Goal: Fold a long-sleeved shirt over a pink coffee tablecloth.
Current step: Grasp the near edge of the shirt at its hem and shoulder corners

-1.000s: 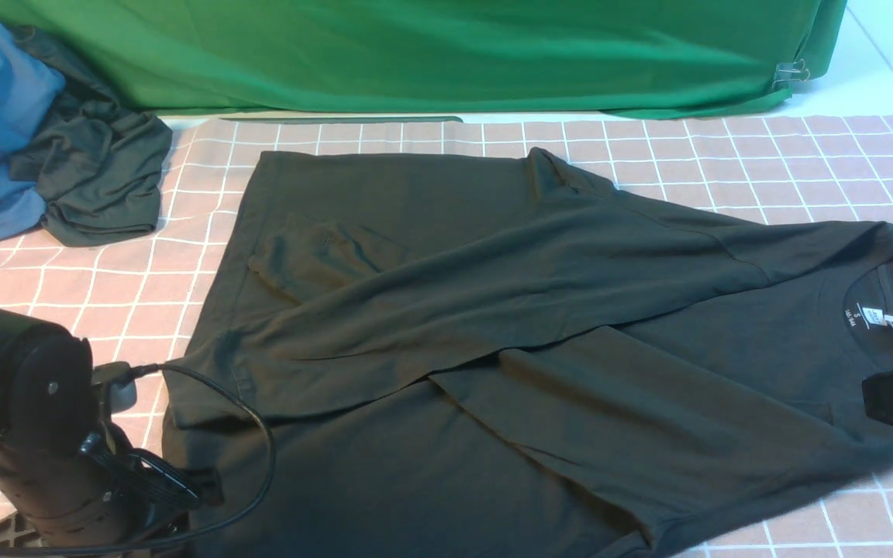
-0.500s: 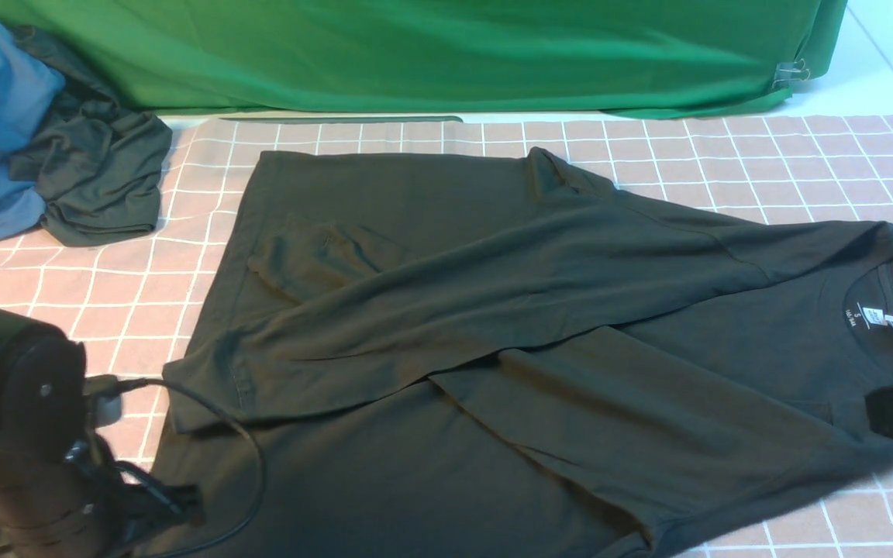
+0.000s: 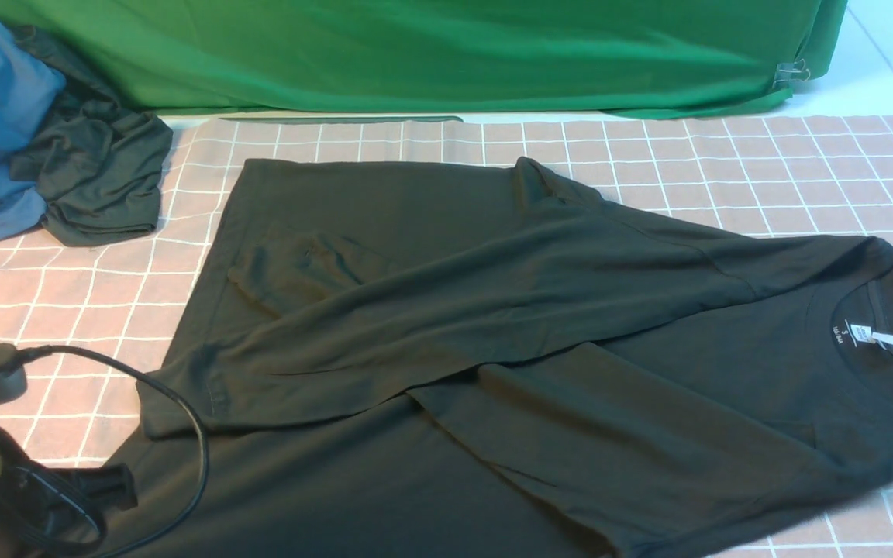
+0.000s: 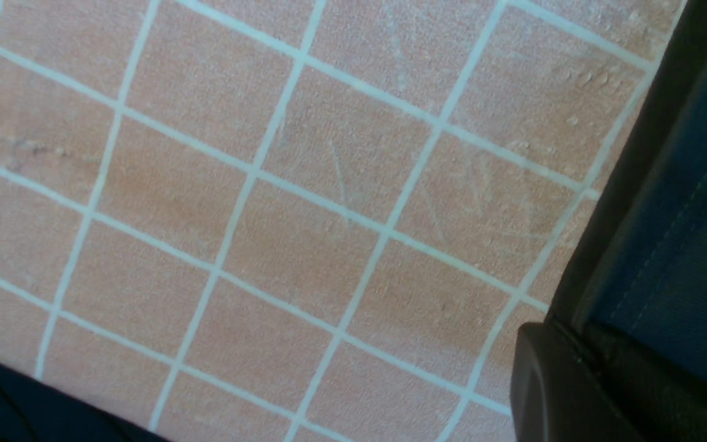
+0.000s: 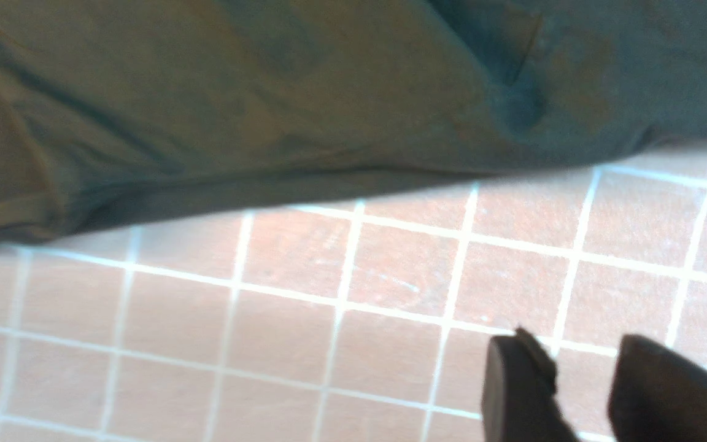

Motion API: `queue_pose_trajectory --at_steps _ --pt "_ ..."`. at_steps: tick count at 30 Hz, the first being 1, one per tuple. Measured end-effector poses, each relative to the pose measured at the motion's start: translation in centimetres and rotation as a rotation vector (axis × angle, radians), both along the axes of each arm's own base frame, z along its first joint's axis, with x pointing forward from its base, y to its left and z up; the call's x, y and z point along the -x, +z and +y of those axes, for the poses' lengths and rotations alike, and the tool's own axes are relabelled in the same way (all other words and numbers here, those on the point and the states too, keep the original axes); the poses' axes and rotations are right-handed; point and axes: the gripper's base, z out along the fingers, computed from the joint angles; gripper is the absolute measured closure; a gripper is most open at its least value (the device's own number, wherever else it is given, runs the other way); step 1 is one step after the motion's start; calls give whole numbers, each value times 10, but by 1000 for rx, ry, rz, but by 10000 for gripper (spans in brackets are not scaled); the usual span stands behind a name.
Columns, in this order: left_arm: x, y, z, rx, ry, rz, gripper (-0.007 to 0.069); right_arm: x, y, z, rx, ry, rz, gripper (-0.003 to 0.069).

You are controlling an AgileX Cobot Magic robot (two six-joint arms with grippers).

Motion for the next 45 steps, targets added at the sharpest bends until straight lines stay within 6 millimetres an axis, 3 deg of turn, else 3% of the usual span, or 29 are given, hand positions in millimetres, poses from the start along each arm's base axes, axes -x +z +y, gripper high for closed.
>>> queue_pose_trajectory --at_steps 6,9,19,27,31,35,36,37,38,43,45 --pt "4 3 1 -4 5 8 594 -22 -26 -8 94 -61 125 189" --pt "4 3 1 -4 0 7 594 -34 -40 -16 96 -117 181 140" --pt "4 3 1 -5 -26 4 594 -62 -72 -44 -9 -238 219 105" --pt "2 3 0 3 -29 -17 594 -80 -100 -45 -82 -238 233 104" --pt "1 3 0 5 -30 -21 594 -84 -103 -46 -79 -230 202 111" --pt "1 3 0 6 -32 -27 594 -88 -104 -46 -87 -215 167 215" --pt "1 3 0 8 -32 -29 594 -89 -105 -45 -91 -206 166 283" --pt "1 3 0 8 -32 -30 594 -89 -106 -45 -91 -205 167 291" --pt "0 3 -1 15 -30 -32 594 -90 -108 -45 -93 -200 172 360" --pt "0 3 -2 22 -28 -34 594 -92 -111 -45 -87 -174 179 558" --pt "0 3 -2 22 -28 -34 594 -91 -110 -45 -89 -174 181 602"
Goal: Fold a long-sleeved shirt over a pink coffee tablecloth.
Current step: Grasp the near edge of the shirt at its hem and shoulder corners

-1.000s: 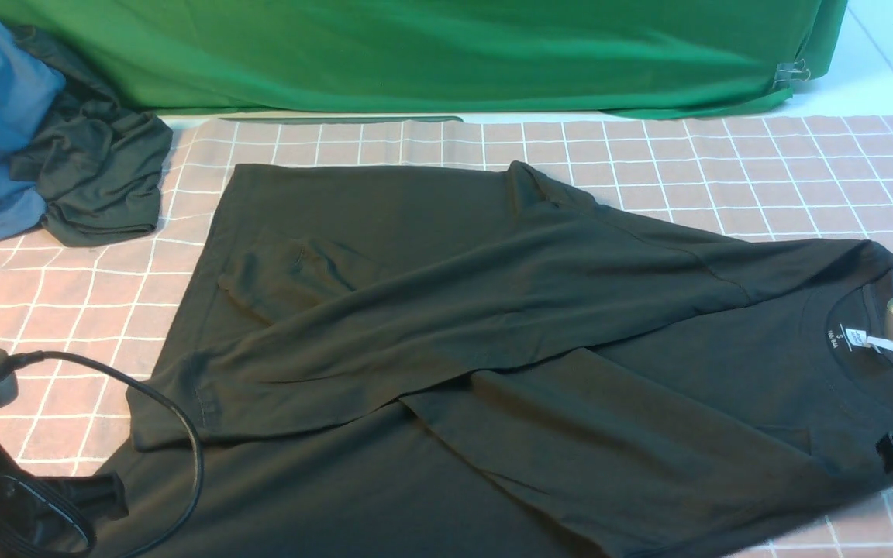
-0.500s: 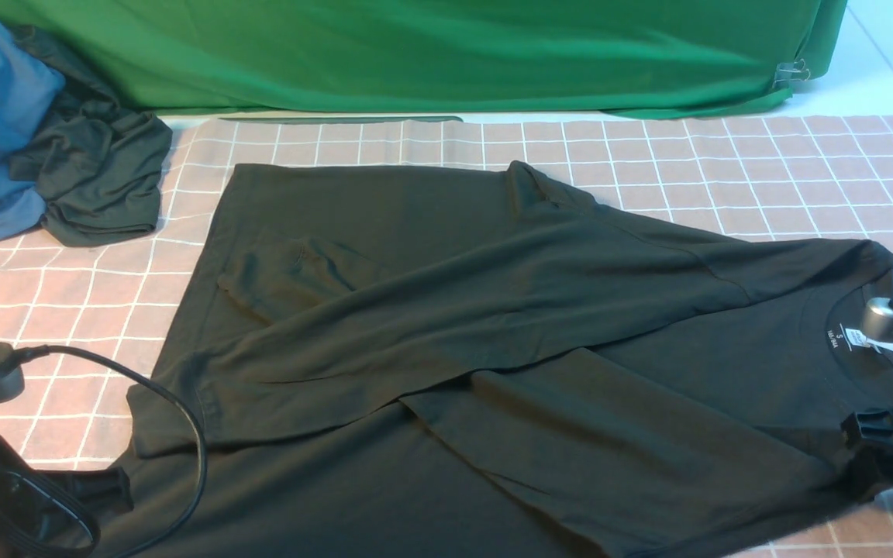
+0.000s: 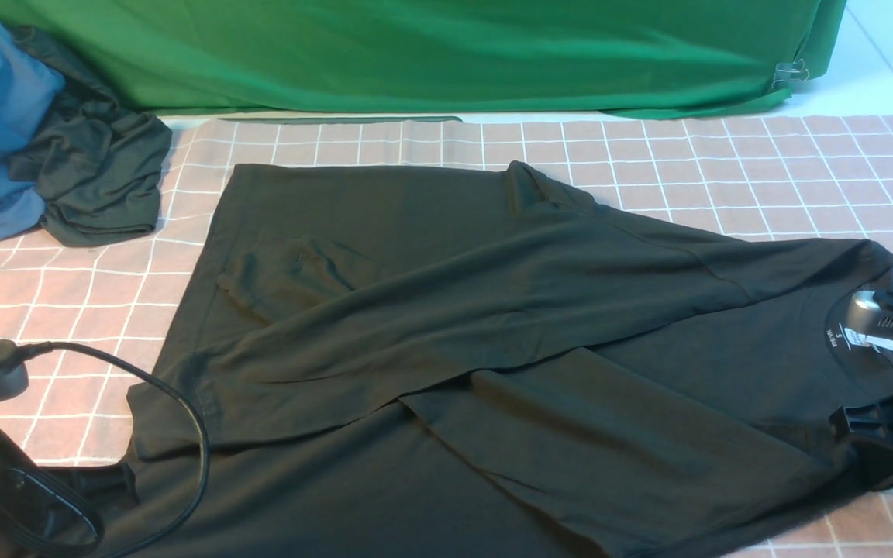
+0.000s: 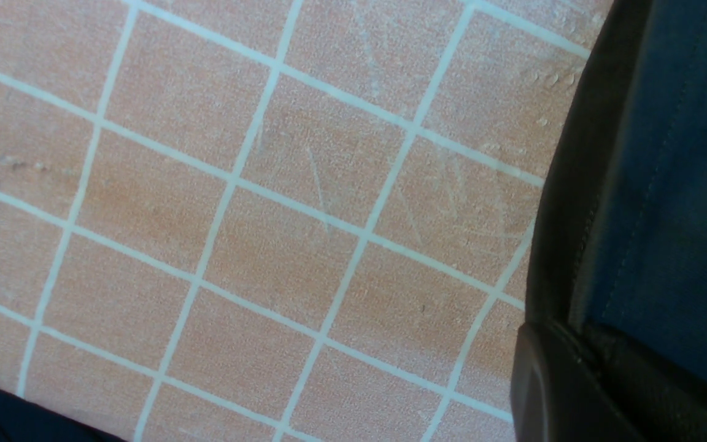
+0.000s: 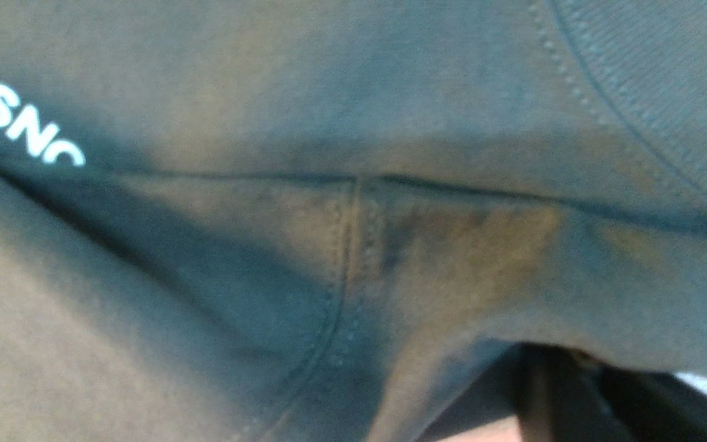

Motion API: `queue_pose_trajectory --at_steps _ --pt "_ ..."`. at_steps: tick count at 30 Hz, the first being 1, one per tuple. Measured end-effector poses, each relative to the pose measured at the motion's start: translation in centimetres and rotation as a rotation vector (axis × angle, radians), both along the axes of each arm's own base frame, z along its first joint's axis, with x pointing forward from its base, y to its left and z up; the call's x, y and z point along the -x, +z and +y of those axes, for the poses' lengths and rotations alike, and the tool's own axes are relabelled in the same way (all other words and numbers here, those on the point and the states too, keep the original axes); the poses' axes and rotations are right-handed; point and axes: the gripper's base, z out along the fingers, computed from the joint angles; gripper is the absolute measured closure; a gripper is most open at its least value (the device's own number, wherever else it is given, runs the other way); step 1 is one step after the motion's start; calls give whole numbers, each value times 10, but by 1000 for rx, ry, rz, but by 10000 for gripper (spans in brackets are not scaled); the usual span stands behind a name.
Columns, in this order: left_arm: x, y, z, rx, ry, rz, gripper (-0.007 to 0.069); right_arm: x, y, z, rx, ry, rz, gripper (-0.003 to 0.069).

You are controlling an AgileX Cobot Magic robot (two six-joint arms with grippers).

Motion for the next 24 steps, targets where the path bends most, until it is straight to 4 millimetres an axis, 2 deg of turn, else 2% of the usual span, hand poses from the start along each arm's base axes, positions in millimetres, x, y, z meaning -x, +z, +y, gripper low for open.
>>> queue_pose_trajectory --at_steps 9,14,17,21,24 --pt "1 0 0 -3 -1 8 594 21 27 -1 27 35 50 623" --pt "1 0 0 -6 -12 10 594 29 29 0 14 30 113 623" --pt "1 0 0 -5 -12 9 594 33 31 8 -48 54 151 623" --pt "0 0 -1 7 -10 1 594 41 43 40 -121 196 126 620" --pt "0 0 -1 9 -9 2 594 51 52 76 -125 324 76 595"
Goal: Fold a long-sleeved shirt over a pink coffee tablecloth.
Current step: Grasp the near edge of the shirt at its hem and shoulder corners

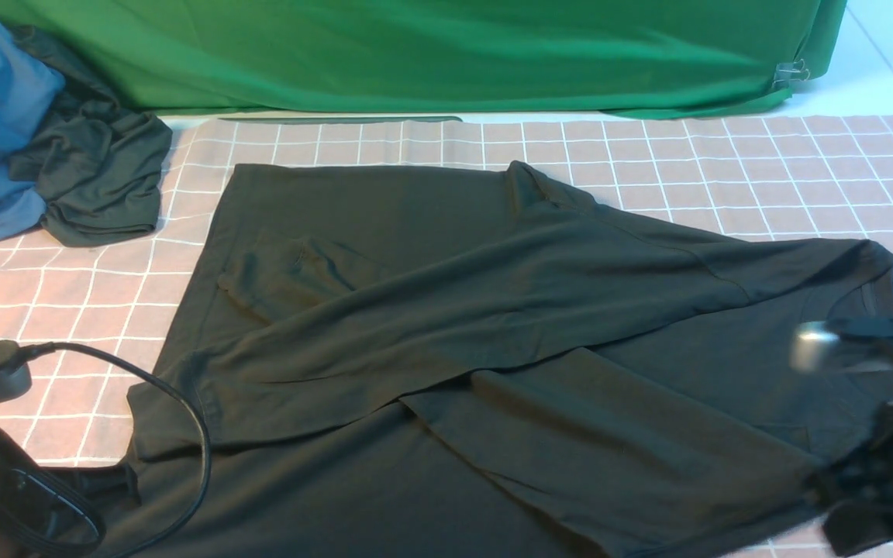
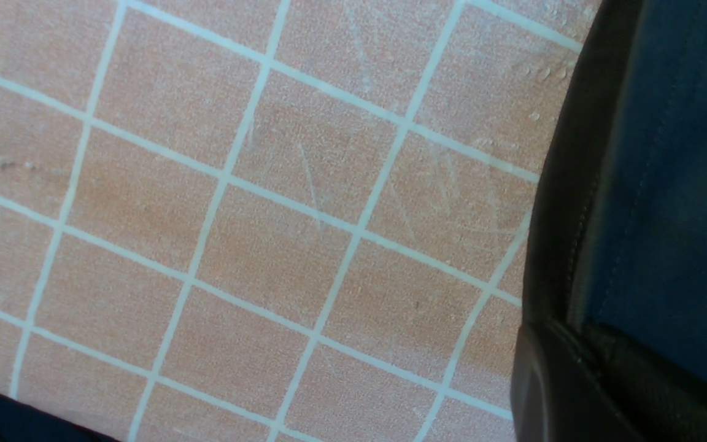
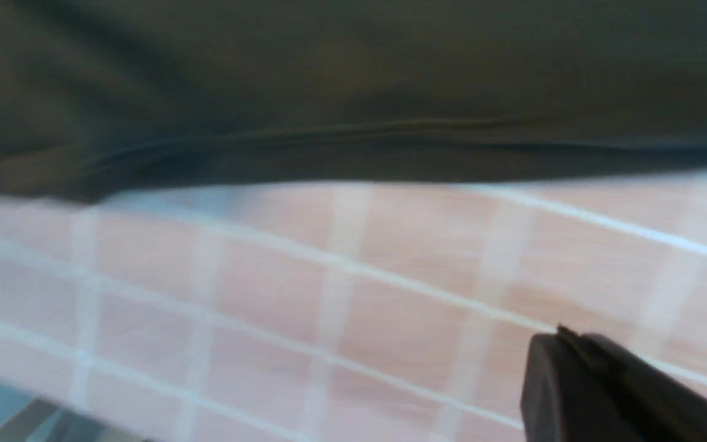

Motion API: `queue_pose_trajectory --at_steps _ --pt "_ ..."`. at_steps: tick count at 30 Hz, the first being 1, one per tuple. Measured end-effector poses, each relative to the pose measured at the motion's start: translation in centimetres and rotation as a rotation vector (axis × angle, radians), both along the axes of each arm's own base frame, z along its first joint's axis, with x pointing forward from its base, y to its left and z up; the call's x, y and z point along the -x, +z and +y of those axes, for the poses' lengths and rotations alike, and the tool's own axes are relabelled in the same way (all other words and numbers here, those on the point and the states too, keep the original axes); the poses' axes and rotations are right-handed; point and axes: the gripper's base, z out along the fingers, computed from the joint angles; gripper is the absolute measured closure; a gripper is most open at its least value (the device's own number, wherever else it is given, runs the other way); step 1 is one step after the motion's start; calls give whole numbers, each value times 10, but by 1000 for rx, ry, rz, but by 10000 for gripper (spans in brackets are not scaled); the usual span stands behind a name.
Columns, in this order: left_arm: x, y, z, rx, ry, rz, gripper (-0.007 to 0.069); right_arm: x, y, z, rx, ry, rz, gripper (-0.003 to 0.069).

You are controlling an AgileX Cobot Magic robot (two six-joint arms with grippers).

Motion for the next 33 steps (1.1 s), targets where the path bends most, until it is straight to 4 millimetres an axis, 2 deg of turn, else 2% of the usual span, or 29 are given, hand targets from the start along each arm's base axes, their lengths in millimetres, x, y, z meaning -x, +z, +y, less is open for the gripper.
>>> queue_pose_trajectory --at_steps 3,8,12,16,23,26,33 --pt "0 0 0 2 1 0 594 10 2 34 -18 111 -56 512" --pt "0 0 0 4 0 -4 594 28 1 85 -54 352 -165 219" --pt "-1 0 -1 9 0 -11 594 32 4 111 -46 526 -228 104" --pt "-1 0 -1 9 0 -13 594 22 5 114 47 597 -281 82" --pt "-2 0 -2 16 -6 -24 594 3 -13 94 266 691 -221 78" --pt "-3 0 -2 21 -16 -37 594 -4 -23 92 306 753 -215 77" --pt "-4 0 -4 44 -24 -41 594 -17 -41 90 340 769 -213 77"
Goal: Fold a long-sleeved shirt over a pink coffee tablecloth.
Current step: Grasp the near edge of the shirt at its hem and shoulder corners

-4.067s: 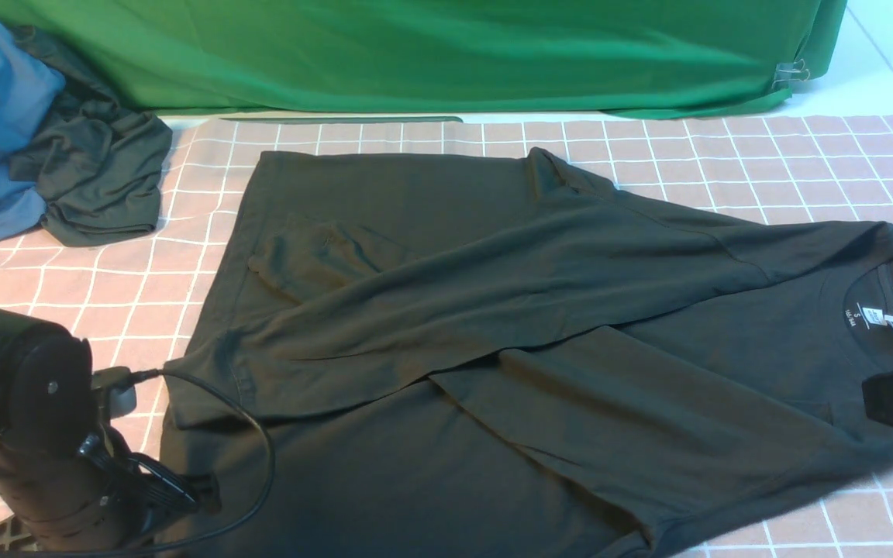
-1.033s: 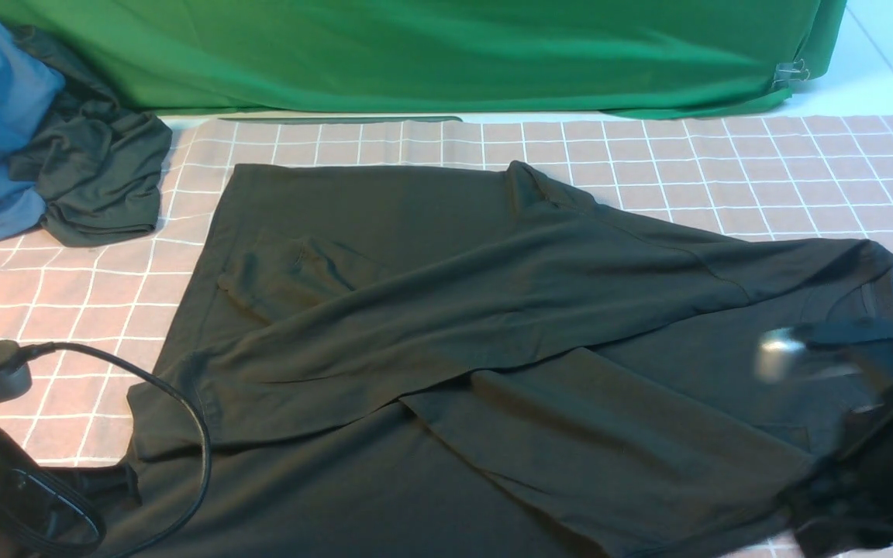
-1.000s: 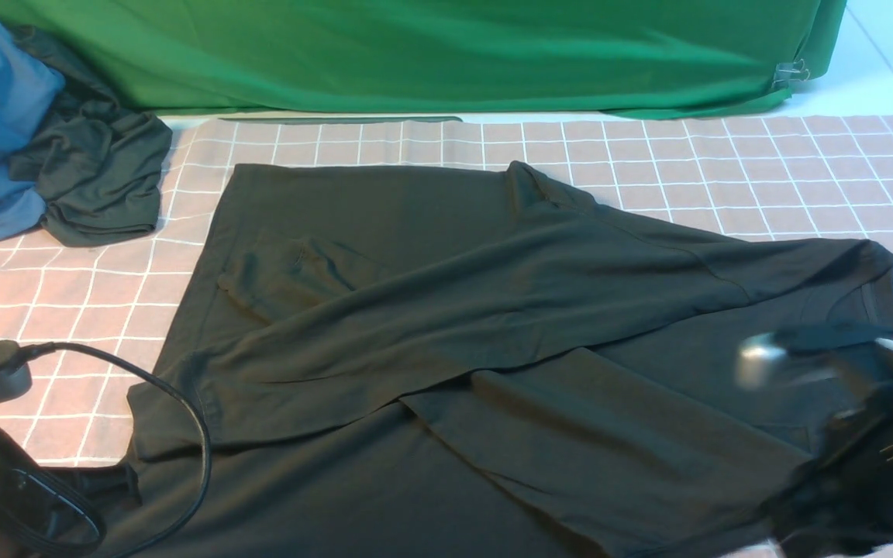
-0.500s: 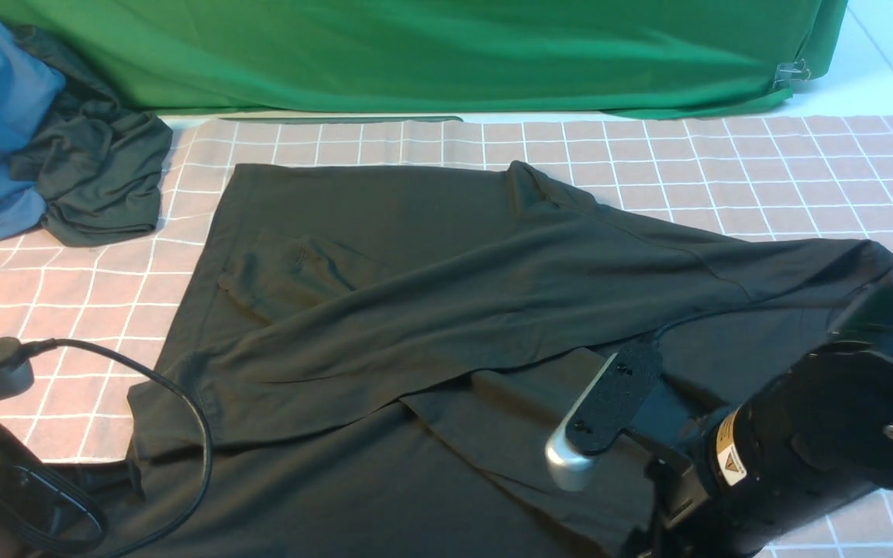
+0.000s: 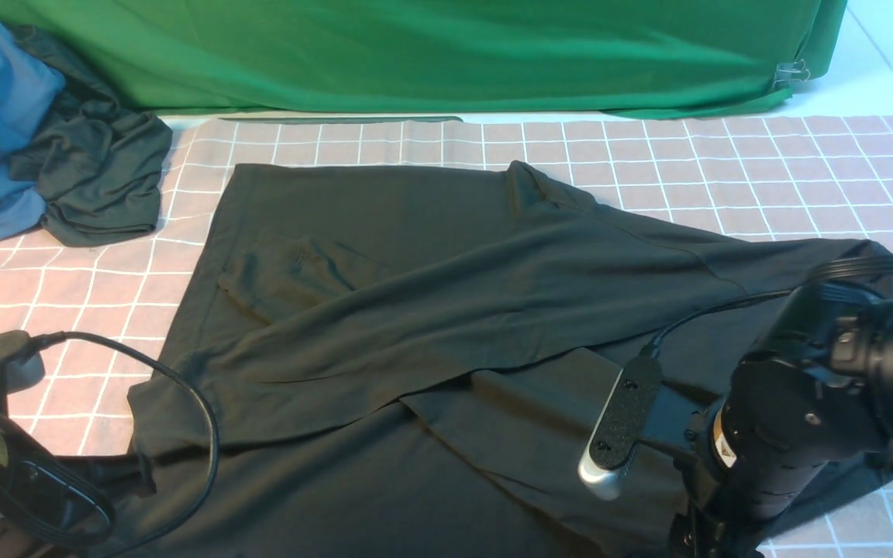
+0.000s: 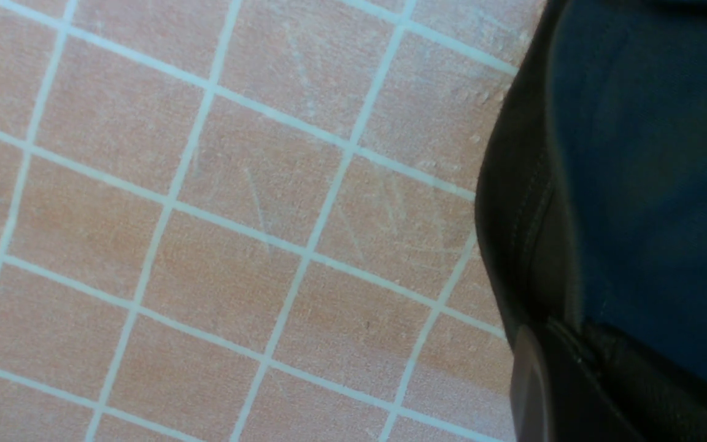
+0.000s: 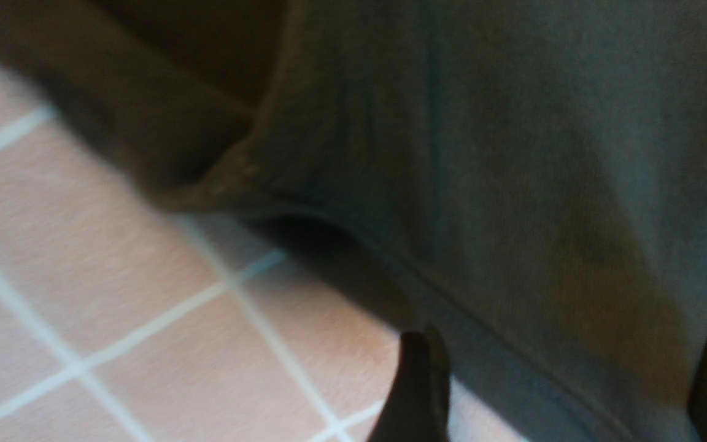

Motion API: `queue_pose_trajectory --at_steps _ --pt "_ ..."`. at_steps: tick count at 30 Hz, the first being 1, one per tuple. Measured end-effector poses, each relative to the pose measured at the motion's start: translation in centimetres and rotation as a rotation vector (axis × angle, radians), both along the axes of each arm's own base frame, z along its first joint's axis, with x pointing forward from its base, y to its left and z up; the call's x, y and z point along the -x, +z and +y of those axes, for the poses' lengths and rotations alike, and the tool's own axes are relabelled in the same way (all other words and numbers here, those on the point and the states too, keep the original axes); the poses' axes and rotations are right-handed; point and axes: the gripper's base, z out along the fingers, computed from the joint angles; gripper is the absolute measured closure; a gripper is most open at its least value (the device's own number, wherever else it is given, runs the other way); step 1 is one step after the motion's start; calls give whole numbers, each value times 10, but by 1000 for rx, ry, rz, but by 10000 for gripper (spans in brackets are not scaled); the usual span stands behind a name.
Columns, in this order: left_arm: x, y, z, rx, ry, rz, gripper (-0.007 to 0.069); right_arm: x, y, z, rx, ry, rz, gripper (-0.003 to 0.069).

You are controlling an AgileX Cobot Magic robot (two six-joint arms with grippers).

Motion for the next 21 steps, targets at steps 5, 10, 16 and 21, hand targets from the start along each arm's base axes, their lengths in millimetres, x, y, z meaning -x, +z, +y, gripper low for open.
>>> queue_pose_trajectory --at_steps 5,10,16,21 --pt "0 0 -1 8 -5 -2 594 -7 -10 -1 18 -19 24 88" --pt "-1 0 -1 11 -6 -11 594 -6 -11 0 9 -32 35 237" --pt "-1 0 -1 4 -8 -7 594 -6 -8 -3 21 -42 34 594" --pt "2 0 1 -11 -7 20 594 -2 10 -8 8 -64 3 601"
